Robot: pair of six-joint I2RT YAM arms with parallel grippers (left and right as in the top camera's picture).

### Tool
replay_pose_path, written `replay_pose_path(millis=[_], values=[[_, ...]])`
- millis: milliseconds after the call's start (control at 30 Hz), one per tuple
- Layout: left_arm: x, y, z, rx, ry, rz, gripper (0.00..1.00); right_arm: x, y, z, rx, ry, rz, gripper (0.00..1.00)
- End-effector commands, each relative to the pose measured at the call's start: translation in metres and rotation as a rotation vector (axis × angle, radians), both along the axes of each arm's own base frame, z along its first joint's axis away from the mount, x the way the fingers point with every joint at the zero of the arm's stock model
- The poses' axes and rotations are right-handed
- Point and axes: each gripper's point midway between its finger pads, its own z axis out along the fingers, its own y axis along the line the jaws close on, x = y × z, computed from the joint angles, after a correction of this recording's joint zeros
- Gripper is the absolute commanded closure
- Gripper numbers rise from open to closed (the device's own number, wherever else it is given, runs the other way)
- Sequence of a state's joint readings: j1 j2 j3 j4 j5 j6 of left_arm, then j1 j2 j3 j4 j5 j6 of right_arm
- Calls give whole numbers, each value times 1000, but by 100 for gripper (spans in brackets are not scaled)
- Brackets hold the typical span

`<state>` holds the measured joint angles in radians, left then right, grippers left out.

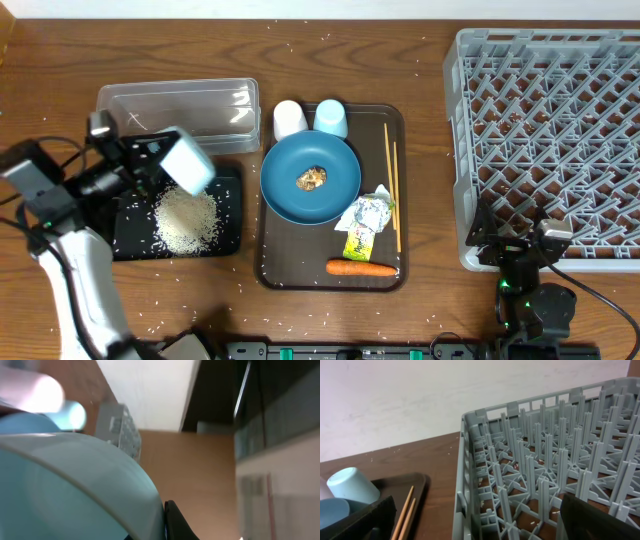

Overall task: Sort waste into correct bins and load items into the dishwasher rack
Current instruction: 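Carry the emptied bowl back and set it on the dark tray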

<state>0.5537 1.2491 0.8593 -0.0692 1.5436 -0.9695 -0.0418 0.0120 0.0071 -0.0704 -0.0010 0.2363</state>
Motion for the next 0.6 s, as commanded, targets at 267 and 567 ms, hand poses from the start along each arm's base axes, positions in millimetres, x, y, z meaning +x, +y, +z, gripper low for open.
replay_pose_path(millis=[267, 567], values=[[-21, -84, 31, 331, -204, 39, 94, 0, -5, -1, -6, 3, -20, 1], [-51, -97, -50, 753, -34, 34, 94, 0, -5, -1, -6, 3, -20, 1]])
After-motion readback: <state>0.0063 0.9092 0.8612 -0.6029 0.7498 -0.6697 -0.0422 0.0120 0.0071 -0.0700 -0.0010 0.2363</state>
